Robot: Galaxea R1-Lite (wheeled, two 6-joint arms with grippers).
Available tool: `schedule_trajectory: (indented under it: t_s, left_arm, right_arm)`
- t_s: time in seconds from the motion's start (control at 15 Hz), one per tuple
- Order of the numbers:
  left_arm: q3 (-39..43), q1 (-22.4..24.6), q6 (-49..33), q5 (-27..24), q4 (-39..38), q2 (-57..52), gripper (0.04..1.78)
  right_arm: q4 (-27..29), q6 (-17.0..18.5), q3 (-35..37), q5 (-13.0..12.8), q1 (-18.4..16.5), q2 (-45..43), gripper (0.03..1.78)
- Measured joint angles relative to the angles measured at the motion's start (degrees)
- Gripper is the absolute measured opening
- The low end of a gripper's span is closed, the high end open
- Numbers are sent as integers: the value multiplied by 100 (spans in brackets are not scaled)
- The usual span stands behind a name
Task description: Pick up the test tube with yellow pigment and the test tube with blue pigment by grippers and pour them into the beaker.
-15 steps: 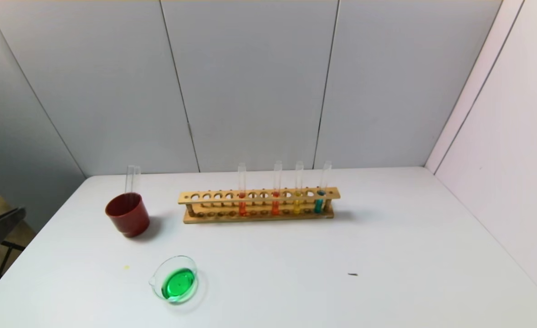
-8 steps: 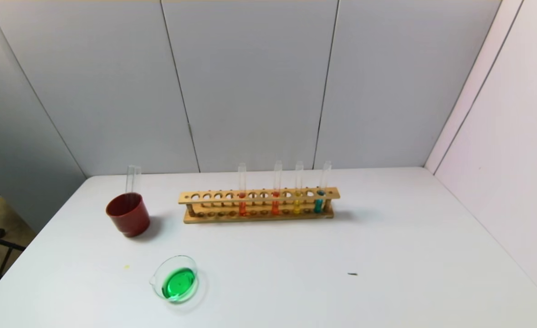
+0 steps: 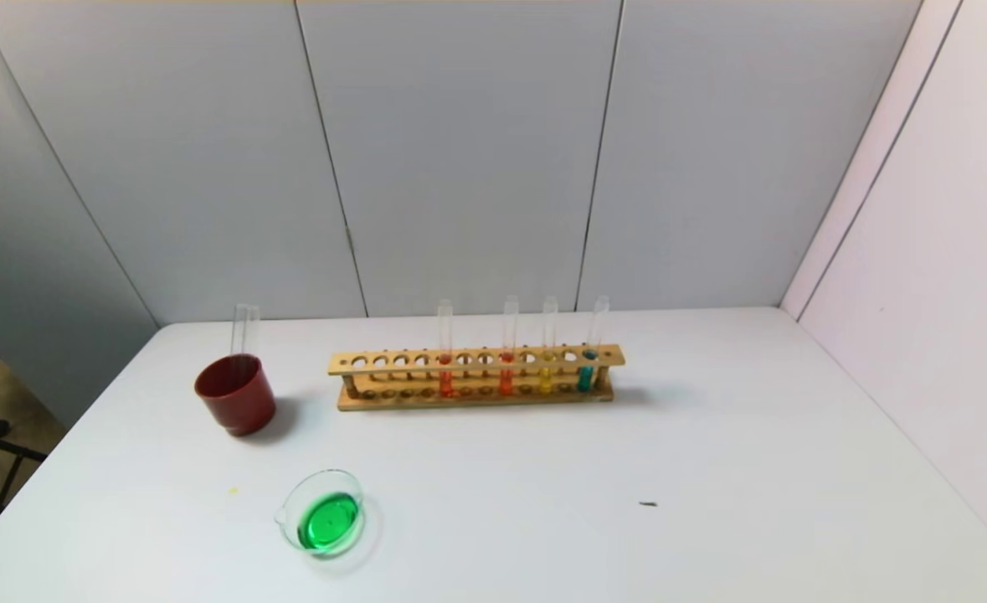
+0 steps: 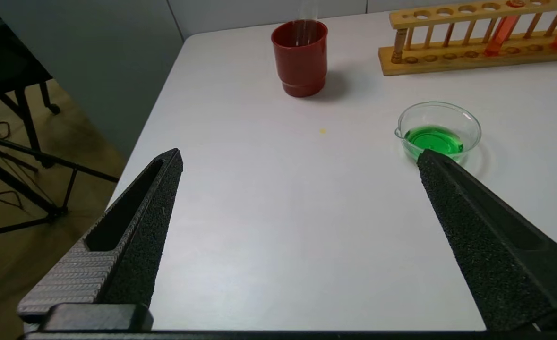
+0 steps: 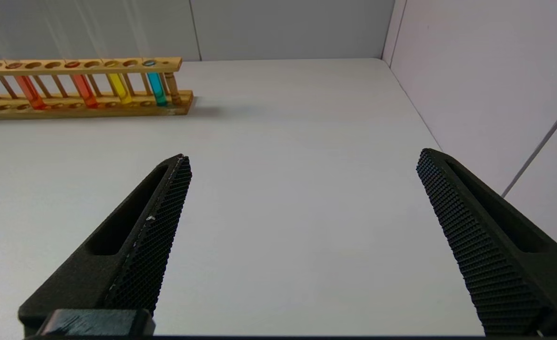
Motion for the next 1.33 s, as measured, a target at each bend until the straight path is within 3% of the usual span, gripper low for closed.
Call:
schedule_trajectory:
  t_s: [0.2, 0.6, 1.33]
  left_arm:
    - [994, -11, -79, -524, -1546, -91, 175]
    - [1178, -23, -608, -603, -1499, -112, 175]
    - [1193, -21, -591, -601, -1524, -112, 175]
  right_arm:
    - [2, -6, 0, 0, -2, 0, 174]
    - [0, -1, 0, 2, -5, 0, 174]
    - [2, -9, 0, 0, 0, 0, 174]
